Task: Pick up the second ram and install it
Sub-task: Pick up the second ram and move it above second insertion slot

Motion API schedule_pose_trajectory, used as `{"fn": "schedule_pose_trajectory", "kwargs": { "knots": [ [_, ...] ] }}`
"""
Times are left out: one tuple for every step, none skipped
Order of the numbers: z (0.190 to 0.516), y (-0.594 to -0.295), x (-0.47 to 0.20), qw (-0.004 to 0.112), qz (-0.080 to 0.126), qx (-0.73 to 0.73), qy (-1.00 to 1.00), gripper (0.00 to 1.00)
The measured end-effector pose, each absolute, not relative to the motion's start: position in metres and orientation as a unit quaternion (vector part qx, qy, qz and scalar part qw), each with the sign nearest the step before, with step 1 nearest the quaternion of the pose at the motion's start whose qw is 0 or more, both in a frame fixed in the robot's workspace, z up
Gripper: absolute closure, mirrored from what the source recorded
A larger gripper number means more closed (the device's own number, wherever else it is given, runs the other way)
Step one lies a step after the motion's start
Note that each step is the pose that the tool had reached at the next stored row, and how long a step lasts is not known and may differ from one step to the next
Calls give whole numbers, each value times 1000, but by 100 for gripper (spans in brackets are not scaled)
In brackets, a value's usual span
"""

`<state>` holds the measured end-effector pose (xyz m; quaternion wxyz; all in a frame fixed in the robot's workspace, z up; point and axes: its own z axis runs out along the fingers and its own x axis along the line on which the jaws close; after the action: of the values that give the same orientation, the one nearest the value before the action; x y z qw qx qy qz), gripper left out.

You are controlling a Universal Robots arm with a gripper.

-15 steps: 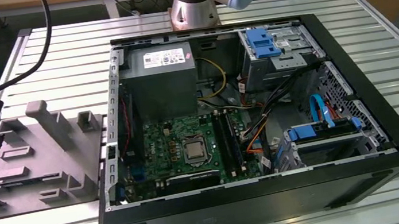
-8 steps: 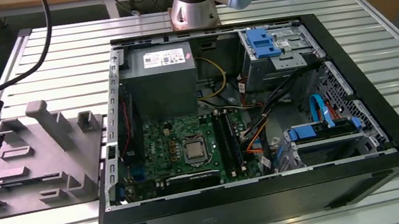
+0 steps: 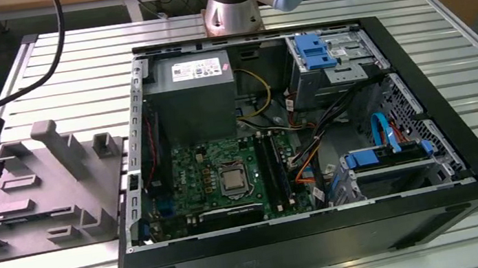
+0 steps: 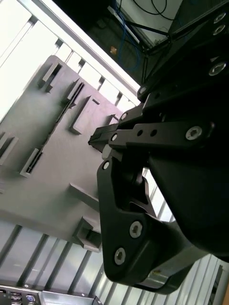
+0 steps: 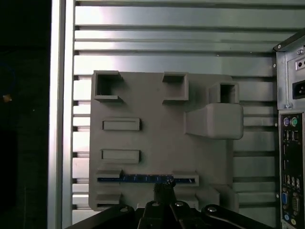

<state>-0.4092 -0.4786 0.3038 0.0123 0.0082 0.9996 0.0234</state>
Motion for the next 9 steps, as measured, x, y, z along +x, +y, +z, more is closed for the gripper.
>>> {"fn": "schedule_pose_trajectory", "kwargs": {
  "knots": [
    [304, -479, -409, 12, 24, 3, 1000, 90],
    [304, -479, -409, 12, 24, -3, 1000, 90],
    [304, -479, -409, 12, 24, -9, 1000, 90],
    [304, -479, -409, 12, 24, -15, 1000, 90],
    [304, -479, -409, 12, 24, -21, 999, 90],
    [304, -479, -409, 11, 24, -27, 999, 90],
    [304, -479, -409, 11, 24, -33, 999, 90],
    [304, -479, -409, 11, 24, -40, 999, 90],
    [304, -479, -409, 11, 24, -46, 999, 90]
  ]
}}
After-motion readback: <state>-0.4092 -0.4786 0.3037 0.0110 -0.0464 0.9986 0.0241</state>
